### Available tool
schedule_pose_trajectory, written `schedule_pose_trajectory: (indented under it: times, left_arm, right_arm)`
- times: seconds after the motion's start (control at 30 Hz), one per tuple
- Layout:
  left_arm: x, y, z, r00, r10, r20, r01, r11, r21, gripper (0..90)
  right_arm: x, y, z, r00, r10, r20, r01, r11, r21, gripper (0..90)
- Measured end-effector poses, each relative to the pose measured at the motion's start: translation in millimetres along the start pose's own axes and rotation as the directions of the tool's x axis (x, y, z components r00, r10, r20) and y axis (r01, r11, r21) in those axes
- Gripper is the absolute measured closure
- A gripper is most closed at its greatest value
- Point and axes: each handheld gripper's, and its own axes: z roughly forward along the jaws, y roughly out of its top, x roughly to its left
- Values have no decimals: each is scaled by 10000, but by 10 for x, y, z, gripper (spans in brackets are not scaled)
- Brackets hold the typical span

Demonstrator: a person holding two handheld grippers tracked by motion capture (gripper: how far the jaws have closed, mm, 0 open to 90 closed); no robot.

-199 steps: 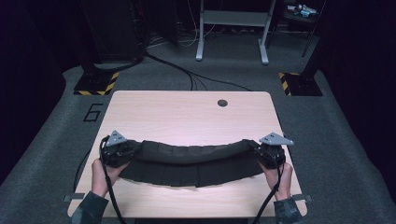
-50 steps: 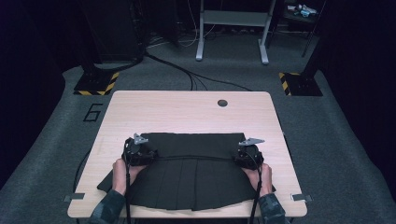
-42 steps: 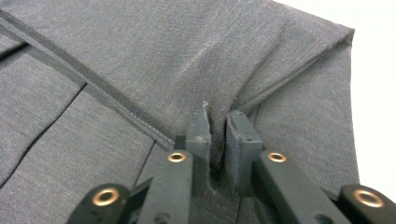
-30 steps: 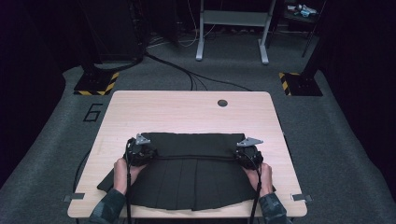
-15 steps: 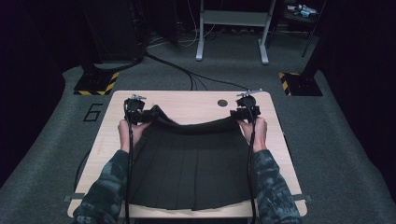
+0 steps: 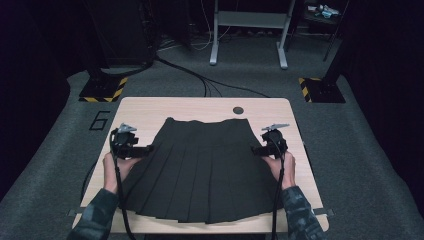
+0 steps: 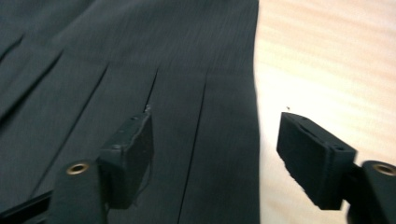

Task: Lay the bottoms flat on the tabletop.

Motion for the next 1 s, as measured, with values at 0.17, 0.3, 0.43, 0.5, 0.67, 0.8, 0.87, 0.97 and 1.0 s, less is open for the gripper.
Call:
schedule_pose_trajectory:
  times: [0.17,0.3,0.43,0.5,0.67,0.8,0.87,0.97,1.0]
  left_arm:
    - [-25,-448,-223,9991,43,-412,-33,9997,247,269]
    - [-55,-693,-266,9985,76,-537,-51,9989,465,320]
    - [-107,-954,-292,9985,154,-534,-108,9963,851,432]
    - [-131,-1049,-291,9982,113,-595,-62,9963,856,495]
    - [-184,-1291,-303,9978,90,-656,-21,9946,1041,642]
    - [-215,-1374,-365,9988,-28,-488,74,9957,925,702]
    - [-231,-1417,-399,9993,-56,-358,95,9939,1100,693]
    - [-259,-1511,-468,9997,-202,-160,219,9928,1180,674]
    - [-266,-1551,-505,9998,-169,-95,179,9924,1214,672]
  right_arm:
    - [73,-314,-99,9998,-32,-180,29,9998,-198,249]
    - [96,-559,-154,9997,124,-193,-130,9995,-285,254]
    - [54,-725,-173,9985,466,-274,-476,9983,-342,256]
    - [38,-789,-172,9978,596,-293,-607,9974,-394,258]
    - [31,-940,-163,9982,483,-345,-490,9986,-195,289]
    - [31,-987,-154,9983,494,-321,-498,9987,-123,301]
    - [35,-1000,-143,9976,601,-355,-606,9981,-122,299]
    - [33,-1028,-132,9969,728,-302,-730,9973,-56,296]
    - [25,-1039,-126,9975,650,-286,-653,9978,-95,297]
